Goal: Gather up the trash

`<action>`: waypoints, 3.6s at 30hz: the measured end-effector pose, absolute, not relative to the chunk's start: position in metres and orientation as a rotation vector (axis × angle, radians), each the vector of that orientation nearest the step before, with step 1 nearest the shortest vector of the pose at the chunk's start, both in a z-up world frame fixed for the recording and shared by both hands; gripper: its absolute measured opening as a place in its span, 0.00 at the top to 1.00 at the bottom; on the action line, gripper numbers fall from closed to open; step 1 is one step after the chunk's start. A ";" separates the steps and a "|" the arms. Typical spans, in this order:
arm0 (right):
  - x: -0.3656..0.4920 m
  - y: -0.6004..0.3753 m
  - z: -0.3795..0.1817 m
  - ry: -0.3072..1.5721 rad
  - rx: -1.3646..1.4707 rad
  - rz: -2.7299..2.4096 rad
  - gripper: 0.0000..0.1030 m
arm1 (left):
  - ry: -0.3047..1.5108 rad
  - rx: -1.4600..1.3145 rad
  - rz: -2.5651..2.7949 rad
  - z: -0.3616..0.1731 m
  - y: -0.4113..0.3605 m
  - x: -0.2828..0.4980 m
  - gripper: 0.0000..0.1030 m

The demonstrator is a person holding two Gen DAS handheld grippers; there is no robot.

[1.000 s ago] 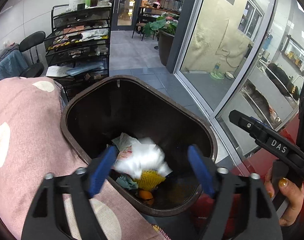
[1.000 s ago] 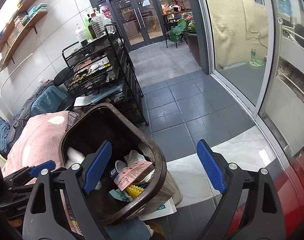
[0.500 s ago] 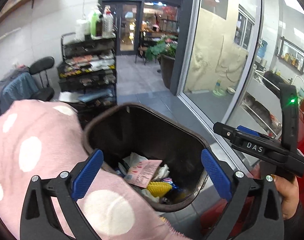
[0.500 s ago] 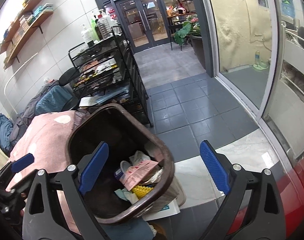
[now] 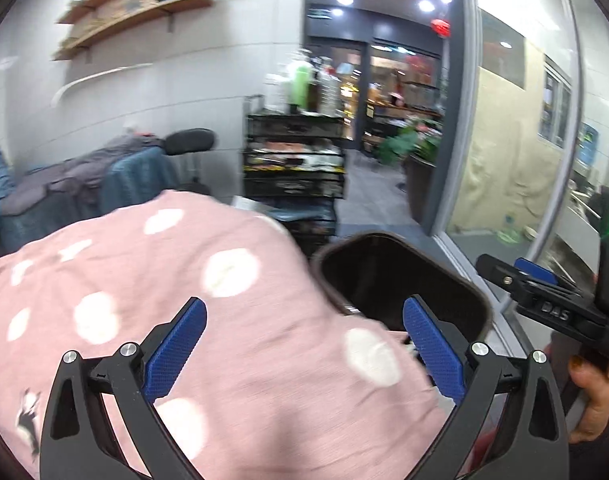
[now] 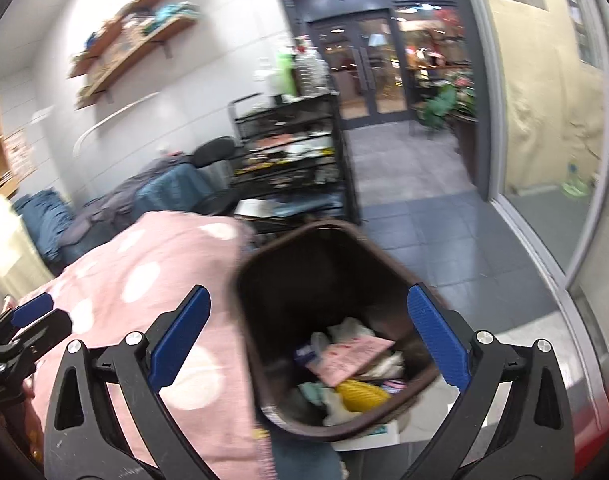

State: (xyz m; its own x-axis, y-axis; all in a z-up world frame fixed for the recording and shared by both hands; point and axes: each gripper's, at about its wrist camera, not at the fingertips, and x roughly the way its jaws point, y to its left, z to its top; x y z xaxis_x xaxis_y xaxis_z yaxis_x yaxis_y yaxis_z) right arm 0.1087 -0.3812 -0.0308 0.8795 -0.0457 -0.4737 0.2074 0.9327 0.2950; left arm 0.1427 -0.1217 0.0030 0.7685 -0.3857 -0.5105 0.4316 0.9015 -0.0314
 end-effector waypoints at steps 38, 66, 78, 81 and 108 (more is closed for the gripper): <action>0.066 -0.249 -0.008 0.360 0.166 0.133 0.05 | 0.422 -0.008 -0.114 -0.002 -0.018 0.082 0.05; 0.067 -0.253 -0.008 0.361 0.165 0.126 0.05 | 0.421 0.006 -0.112 -0.001 -0.017 0.085 0.05; 0.067 -0.254 -0.008 0.361 0.166 0.126 0.05 | 0.423 0.005 -0.112 -0.001 -0.015 0.087 0.05; 0.067 -0.254 -0.008 0.363 0.167 0.127 0.05 | 0.423 0.004 -0.112 -0.001 -0.015 0.086 0.05; 0.069 -0.253 -0.011 0.369 0.174 0.128 0.05 | 0.433 0.012 -0.102 -0.006 -0.015 0.086 0.05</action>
